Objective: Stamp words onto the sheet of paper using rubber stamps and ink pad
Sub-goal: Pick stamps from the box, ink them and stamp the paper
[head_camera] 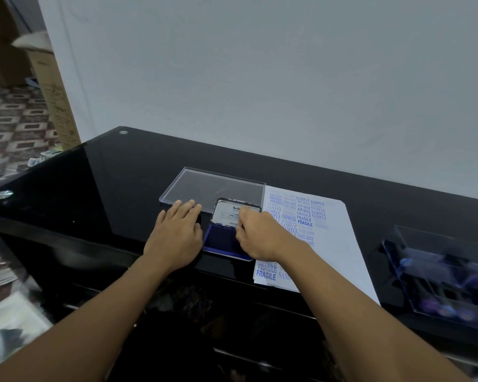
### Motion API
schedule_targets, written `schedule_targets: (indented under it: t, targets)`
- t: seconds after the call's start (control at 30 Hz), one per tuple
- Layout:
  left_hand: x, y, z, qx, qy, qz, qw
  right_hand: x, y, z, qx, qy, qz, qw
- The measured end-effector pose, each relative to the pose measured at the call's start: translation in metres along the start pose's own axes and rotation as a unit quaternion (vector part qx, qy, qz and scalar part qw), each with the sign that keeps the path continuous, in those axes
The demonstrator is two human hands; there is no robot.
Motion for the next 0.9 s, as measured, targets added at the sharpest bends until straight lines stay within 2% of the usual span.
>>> schedule_targets:
  t: [0.33, 0.47, 0.57, 0.67, 0.9]
  targets:
    - [-0.008, 0.002, -0.003, -0.016, 0.005, 0.051, 0.999, -0.005, -0.002, -0.002, -0.012, -0.007, -0.008, 1.0]
    - [-0.022, 0.012, -0.009, -0.024, 0.029, 0.106, 0.994, -0.016, 0.008, -0.001, 0.004, 0.038, -0.084, 0.996]
    - [-0.033, 0.034, -0.019, 0.005, 0.042, 0.122, 0.992, -0.039, 0.021, 0.002, 0.037, 0.08, -0.16, 0.983]
    - [-0.04, 0.063, -0.028, 0.038, 0.048, 0.154, 0.986, -0.067, 0.033, 0.009, 0.057, 0.073, -0.195, 0.977]
    - [-0.031, 0.137, -0.049, 0.105, 0.0, 0.165, 0.981, -0.112, 0.091, 0.017, 0.114, 0.031, -0.13, 0.984]
Point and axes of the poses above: each hand's wrist, its own z-axis away from the middle knuckle, its own x-axis out of the palm, y = z × x, the point moved 3 cm from there along -z, towards the middle knuckle, and after that the axes turned 4 degrees about y, right-handed, at the moved point
